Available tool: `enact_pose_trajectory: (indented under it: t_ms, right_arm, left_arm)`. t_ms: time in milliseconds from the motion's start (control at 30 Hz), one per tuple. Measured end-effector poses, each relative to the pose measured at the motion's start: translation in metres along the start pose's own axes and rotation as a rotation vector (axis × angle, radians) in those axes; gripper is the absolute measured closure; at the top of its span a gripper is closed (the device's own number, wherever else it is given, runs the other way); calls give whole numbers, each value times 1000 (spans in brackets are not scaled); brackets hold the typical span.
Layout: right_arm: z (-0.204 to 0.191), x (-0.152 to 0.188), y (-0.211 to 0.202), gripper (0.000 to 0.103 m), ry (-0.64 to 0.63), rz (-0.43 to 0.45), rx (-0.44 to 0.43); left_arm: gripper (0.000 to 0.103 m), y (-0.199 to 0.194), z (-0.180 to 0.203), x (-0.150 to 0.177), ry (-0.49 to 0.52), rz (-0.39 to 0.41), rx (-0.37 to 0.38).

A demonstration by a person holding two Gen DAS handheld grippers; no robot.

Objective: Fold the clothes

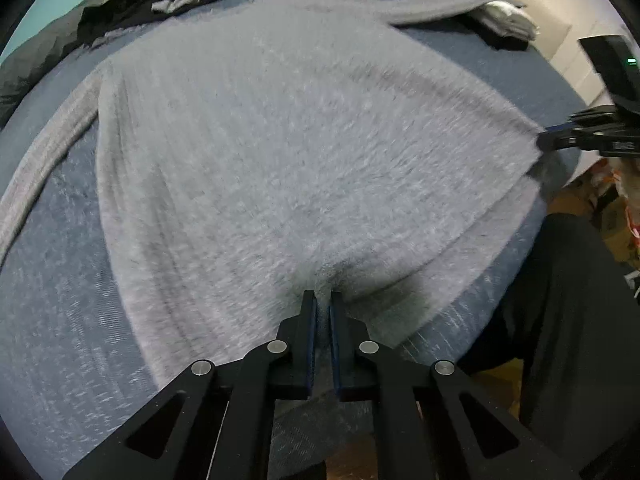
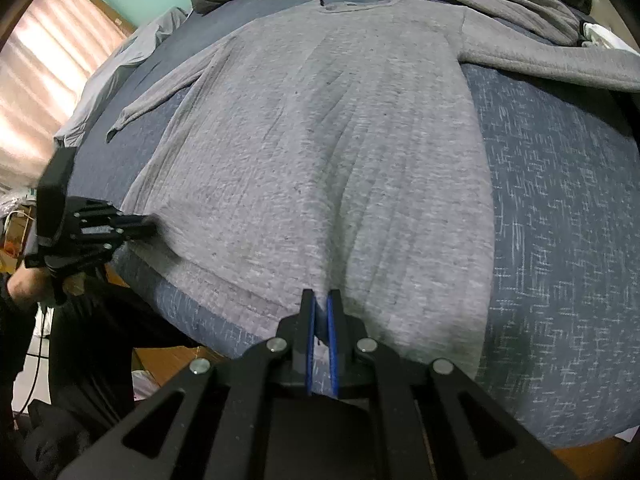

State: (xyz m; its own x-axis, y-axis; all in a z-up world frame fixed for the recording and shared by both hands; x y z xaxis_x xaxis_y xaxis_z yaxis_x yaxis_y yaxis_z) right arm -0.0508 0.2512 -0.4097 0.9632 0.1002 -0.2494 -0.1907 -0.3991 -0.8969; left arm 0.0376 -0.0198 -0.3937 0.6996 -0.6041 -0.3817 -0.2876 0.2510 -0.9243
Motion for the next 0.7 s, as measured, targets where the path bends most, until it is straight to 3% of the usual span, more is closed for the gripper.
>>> enact_pose_trajectory:
  t_ms: [67,200,400,500,700]
  right_arm:
    - [-1,0,-4,98,-6,0,-9]
    - [-6,4,-3,98,-36,-22,-8]
    - [-14,22,15,98,-79,-85,10]
    - [-11,33,24,98,-79,-116,19]
    - [1,28,18,96,-8,-79,-25]
  left_arm:
    - [97,-16,-4,3,15,17,9]
    - [97,-34,7,49,49,23,14]
    - [97,-17,23,51,76,-21,23]
    - [97,-11,17,32,65,-38,34]
    - [93,-10,-1,19,21,-61,37]
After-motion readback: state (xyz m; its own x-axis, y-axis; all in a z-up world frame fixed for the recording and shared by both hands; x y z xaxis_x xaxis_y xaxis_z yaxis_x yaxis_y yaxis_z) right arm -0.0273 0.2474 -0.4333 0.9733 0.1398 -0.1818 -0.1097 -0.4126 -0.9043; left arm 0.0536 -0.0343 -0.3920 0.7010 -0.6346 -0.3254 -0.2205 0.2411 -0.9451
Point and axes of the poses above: each gripper's, at about its wrist camera, not at the fingertips, and y roughly the way its jaws point, z to its right, x to its underside, the point moved 8 cm from there along y, roughly the way its jaws point, and after that the axes turned 14 degrees about y, right-handed, at the moved point
